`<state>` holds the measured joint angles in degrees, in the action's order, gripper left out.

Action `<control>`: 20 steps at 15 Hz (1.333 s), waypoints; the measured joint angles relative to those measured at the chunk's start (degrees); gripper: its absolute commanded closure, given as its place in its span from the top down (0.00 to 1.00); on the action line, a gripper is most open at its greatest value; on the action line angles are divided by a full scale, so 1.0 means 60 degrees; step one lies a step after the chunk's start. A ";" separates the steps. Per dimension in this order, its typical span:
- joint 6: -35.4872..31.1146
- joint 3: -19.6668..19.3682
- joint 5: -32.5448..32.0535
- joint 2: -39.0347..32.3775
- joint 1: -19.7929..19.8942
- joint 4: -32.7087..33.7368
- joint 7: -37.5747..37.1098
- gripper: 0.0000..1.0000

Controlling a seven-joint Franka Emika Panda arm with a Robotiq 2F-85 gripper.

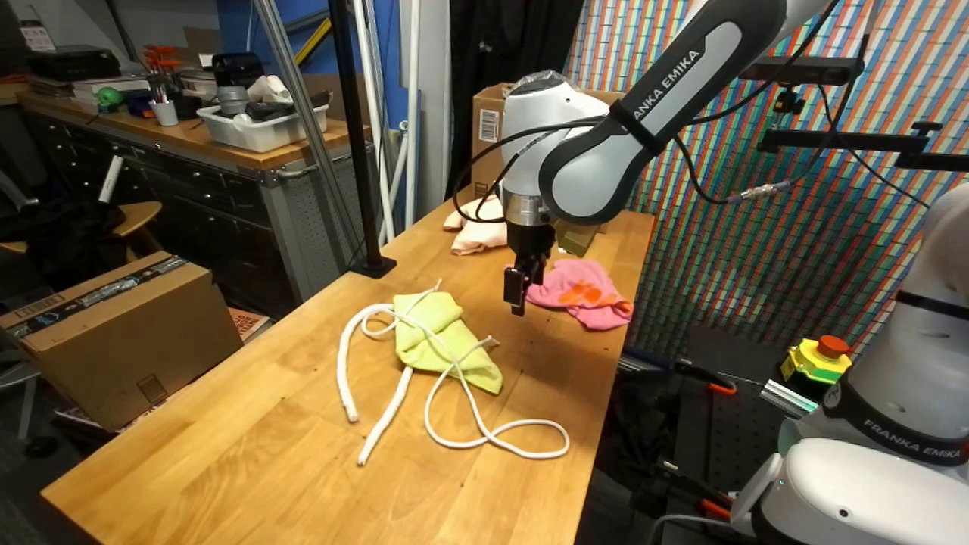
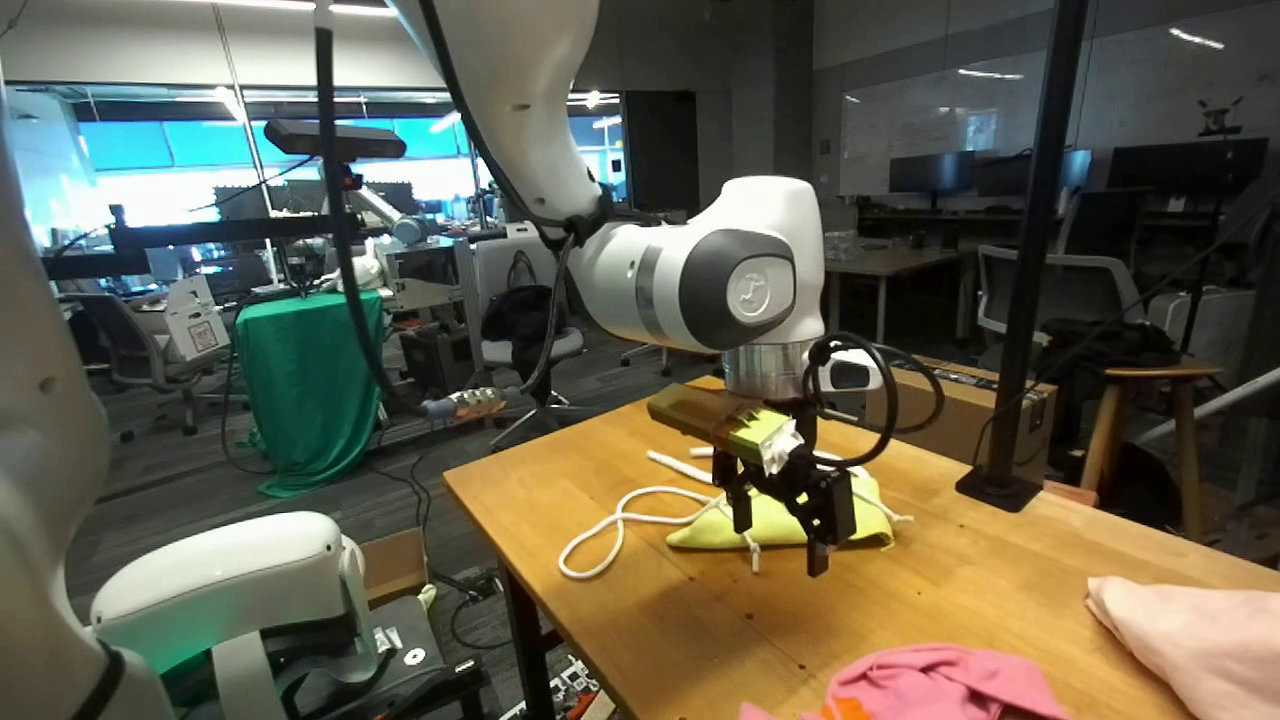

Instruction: Pick up the clothes from the table and put them around the table.

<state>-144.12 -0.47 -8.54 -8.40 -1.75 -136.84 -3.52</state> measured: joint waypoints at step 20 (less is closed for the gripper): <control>-0.2534 0.0900 0.0501 -0.1163 -0.0215 0.0675 0.2535 1.00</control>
<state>-159.32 4.93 -5.54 -15.38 -3.04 -132.79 11.69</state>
